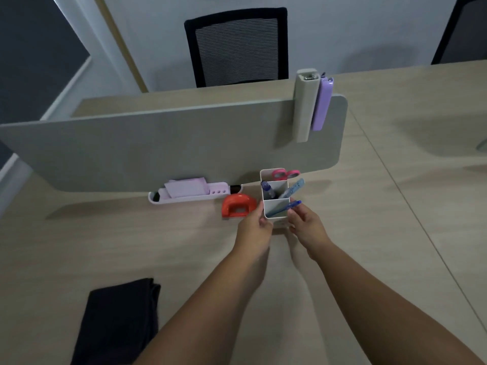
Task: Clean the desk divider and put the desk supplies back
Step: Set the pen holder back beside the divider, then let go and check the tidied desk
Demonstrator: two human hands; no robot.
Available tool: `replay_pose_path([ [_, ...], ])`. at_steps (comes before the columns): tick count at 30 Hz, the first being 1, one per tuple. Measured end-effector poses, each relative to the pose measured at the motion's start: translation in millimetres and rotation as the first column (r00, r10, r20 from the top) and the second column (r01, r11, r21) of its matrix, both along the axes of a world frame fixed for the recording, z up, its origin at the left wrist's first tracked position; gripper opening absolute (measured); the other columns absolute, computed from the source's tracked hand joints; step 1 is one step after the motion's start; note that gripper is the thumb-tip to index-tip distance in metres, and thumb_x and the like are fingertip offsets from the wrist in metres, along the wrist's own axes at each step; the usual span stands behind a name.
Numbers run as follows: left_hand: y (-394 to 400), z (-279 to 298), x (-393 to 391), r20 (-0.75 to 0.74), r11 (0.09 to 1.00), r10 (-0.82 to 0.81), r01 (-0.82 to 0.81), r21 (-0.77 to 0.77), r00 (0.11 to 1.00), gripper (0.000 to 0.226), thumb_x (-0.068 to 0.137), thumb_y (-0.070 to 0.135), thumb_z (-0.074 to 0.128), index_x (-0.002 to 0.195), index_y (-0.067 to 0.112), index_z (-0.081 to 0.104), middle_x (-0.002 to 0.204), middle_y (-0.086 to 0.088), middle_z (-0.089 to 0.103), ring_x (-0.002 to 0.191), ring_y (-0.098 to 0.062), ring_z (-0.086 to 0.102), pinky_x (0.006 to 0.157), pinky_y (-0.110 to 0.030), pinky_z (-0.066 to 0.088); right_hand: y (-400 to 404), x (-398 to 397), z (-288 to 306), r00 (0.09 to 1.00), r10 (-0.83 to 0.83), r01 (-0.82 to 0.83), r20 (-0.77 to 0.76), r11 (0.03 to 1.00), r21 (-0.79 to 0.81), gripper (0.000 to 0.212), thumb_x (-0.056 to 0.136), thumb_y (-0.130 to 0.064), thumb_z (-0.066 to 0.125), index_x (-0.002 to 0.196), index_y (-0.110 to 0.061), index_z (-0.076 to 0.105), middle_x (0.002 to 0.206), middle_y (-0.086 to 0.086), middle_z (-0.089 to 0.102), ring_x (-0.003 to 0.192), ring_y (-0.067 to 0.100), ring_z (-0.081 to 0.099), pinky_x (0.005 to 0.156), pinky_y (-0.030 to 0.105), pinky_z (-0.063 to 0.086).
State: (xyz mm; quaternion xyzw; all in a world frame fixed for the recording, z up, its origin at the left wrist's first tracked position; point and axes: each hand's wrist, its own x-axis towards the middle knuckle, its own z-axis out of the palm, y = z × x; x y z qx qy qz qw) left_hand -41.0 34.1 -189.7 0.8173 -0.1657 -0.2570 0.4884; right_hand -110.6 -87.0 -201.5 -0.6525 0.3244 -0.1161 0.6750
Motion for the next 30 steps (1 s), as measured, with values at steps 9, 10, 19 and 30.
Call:
replay_pose_path([
  [9, 4, 3, 25, -0.024, 0.999, 0.006, -0.007, -0.047, 1.000, 0.054, 0.089, 0.001, 0.049, 0.139, 0.021, 0.047, 0.102, 0.005, 0.061, 0.090, -0.011, 0.058, 0.079, -0.014, 0.040, 4, 28, -6, 0.999, -0.025, 0.024, -0.023, 0.998, -0.053, 0.027, 0.099, -0.015, 0.044, 0.117, -0.029, 0.058, 0.107, -0.004, 0.065, 0.102, 0.015, 0.059, 0.095, 0.035, 0.046],
  [10, 4, 2, 28, -0.042, 0.999, -0.003, 0.001, -0.046, 0.999, 0.055, 0.089, 0.002, 0.050, 0.140, 0.022, 0.046, 0.101, 0.001, 0.063, 0.091, -0.013, 0.059, 0.081, -0.017, 0.042, 5, 30, -4, 0.999, -0.030, 0.029, -0.024, 0.998, -0.048, 0.026, 0.099, -0.016, 0.043, 0.115, -0.030, 0.058, 0.107, -0.004, 0.065, 0.103, 0.016, 0.060, 0.094, 0.036, 0.046],
  [19, 24, 10, 27, -0.098, 0.998, 0.004, -0.011, -0.063, 0.995, 0.059, 0.091, 0.008, 0.057, 0.145, 0.022, 0.038, 0.120, 0.001, 0.057, 0.108, -0.008, 0.053, 0.094, -0.018, 0.041, 14, 24, -6, 0.970, -0.206, 0.197, -0.132, 0.977, -0.076, 0.040, 0.091, -0.039, 0.055, 0.128, -0.024, 0.057, 0.114, 0.000, 0.066, 0.104, 0.018, 0.063, 0.092, 0.041, 0.053],
  [30, 163, -3, -45, 0.038, 0.967, 0.223, -0.226, 0.114, 0.974, 0.049, 0.090, 0.013, 0.056, 0.136, 0.028, 0.051, 0.133, -0.001, 0.055, 0.113, -0.007, 0.052, 0.099, -0.022, 0.041, 114, -39, -4, 0.987, -0.079, 0.114, -0.138, 0.956, 0.271, 0.017, 0.092, -0.003, 0.051, 0.105, -0.004, 0.061, 0.074, 0.010, 0.058, 0.054, 0.018, 0.050, 0.049, 0.026, 0.043],
])
